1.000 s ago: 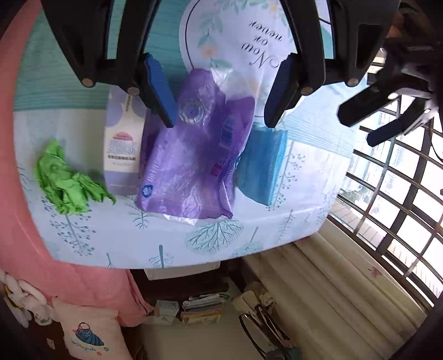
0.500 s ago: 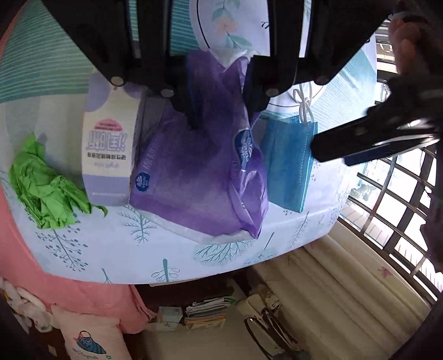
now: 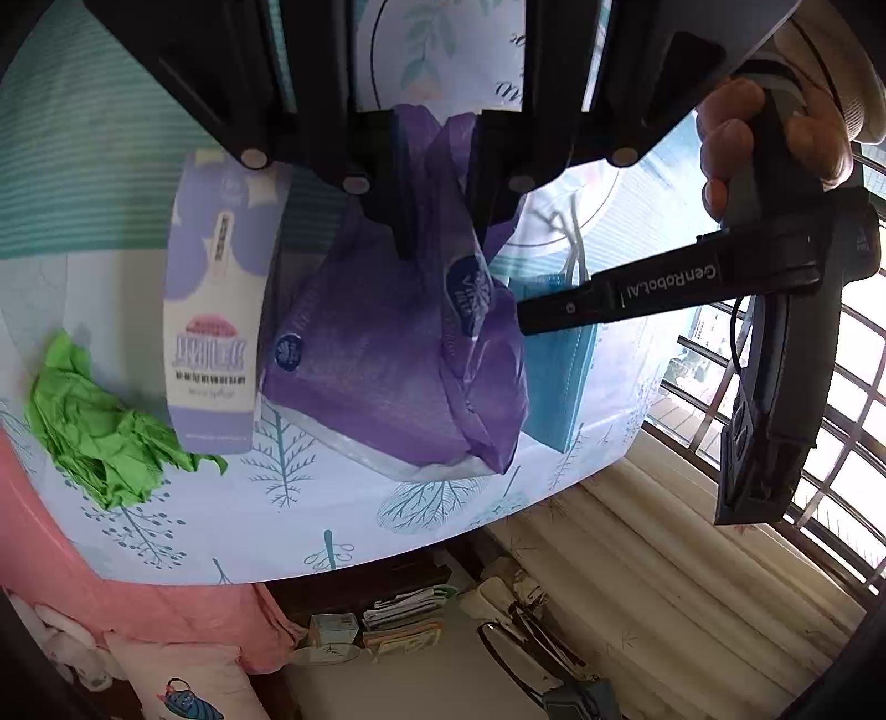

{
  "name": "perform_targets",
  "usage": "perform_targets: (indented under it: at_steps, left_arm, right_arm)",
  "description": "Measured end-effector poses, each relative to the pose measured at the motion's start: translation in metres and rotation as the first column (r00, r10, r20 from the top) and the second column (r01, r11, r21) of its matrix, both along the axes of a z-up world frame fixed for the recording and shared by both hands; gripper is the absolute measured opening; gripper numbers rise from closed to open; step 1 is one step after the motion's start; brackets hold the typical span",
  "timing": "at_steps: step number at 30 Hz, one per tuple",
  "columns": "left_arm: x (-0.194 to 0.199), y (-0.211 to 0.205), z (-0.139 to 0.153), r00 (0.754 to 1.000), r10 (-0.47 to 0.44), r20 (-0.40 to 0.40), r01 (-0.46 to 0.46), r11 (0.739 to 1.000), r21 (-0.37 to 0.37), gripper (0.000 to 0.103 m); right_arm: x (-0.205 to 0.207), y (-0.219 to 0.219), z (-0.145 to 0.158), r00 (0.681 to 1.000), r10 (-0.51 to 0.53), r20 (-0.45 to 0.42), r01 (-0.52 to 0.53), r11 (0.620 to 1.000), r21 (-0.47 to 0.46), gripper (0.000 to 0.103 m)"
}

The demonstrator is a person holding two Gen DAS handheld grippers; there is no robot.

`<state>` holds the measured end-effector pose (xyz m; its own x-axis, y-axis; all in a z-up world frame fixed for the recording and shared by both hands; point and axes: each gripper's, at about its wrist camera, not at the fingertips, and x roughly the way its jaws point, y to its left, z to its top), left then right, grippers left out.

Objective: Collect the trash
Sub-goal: 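Grasp the blue face mask with the left tool while the right tool grasps the purple bag, then carry the blue mask and purple bag over the trash bin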

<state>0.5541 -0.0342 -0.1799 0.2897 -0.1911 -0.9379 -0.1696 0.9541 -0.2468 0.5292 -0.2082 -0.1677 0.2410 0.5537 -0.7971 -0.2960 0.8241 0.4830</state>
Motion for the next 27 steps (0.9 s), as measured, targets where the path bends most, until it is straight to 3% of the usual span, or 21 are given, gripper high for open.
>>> perform_targets:
  at_steps: [5,10,19,27]
  left_arm:
    - [-0.027,-0.002,0.031,0.999,-0.007,0.052,0.006,1.0,0.028,0.007]
    - [-0.082,0.003,0.078,0.99,-0.035,0.136,0.032,0.999,0.028,0.007]
    - [-0.234,0.031,0.166,0.957,-0.083,0.278,0.094,0.995,-0.026,0.007]
    - [-0.37,0.061,0.219,0.921,-0.138,0.364,0.156,0.988,-0.019,0.007]
  right_arm:
    - [-0.026,-0.002,0.02,1.0,-0.018,0.015,0.017,1.0,0.019,0.014]
    - [-0.071,0.002,0.054,0.998,-0.021,0.054,0.02,1.0,0.023,0.013]
    - [-0.201,0.011,0.124,0.983,-0.118,0.139,0.112,0.993,0.046,0.013]
    - [-0.33,0.025,0.163,0.957,-0.213,0.196,0.203,0.977,0.068,0.013]
